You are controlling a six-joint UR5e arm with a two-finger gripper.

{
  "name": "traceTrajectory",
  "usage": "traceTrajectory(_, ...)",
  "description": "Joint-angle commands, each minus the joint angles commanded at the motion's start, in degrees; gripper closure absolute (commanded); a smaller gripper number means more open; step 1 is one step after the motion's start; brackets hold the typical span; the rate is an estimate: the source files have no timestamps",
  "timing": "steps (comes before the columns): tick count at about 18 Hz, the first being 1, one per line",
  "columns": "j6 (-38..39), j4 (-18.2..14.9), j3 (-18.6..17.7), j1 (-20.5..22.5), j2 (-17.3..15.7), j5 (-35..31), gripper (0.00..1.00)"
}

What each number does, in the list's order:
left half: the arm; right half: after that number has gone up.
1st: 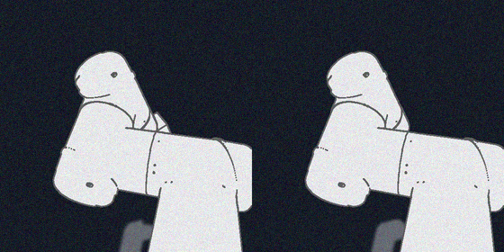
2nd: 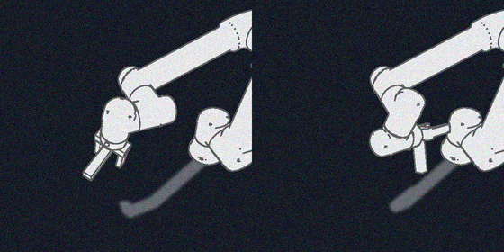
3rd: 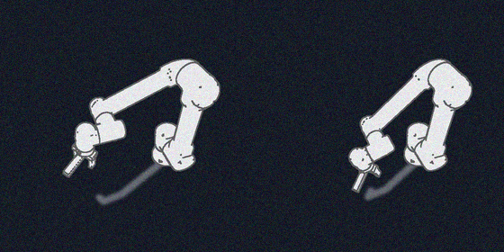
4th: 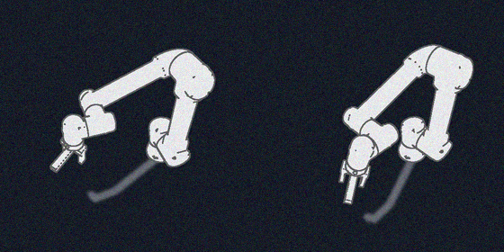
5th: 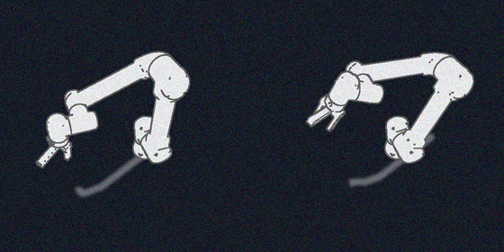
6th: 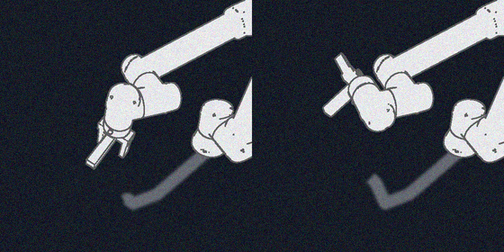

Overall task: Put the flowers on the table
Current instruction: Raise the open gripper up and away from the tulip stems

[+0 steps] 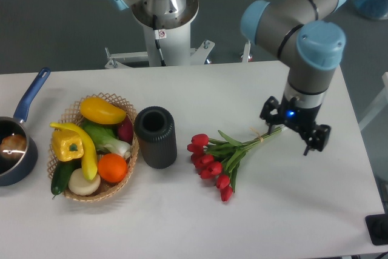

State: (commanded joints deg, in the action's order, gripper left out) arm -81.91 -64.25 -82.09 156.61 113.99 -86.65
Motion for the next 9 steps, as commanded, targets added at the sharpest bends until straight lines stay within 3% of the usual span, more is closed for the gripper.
traceTrajectory(9, -2.5, -0.5, -0.1, 2.1, 1.1, -0.6, 0.00)
